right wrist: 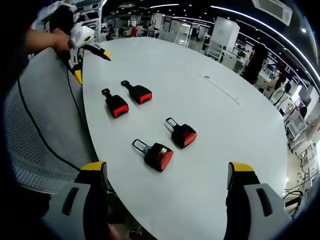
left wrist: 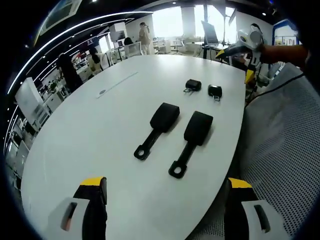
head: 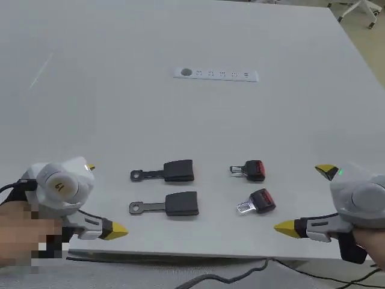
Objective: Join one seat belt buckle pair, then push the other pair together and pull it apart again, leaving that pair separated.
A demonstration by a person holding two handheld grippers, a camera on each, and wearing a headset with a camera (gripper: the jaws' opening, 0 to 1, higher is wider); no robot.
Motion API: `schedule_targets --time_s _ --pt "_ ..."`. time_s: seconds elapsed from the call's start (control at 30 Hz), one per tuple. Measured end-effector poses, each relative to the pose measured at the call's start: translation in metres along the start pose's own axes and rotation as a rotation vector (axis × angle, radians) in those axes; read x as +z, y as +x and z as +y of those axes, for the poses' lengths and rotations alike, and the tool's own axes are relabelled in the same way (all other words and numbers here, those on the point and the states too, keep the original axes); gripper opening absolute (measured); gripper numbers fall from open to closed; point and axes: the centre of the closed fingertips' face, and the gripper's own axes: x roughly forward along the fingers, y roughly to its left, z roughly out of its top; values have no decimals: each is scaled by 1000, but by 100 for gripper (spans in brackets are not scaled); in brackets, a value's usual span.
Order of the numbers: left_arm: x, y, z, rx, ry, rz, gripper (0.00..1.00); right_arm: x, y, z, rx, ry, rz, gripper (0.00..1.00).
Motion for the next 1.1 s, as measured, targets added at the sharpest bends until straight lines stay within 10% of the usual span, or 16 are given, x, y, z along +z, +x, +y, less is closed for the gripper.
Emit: schedule_targets --time_s 1.1 --pt "1 0 -1 -19 -21 -23 100 -5 -4 4 21 38 -15 99"
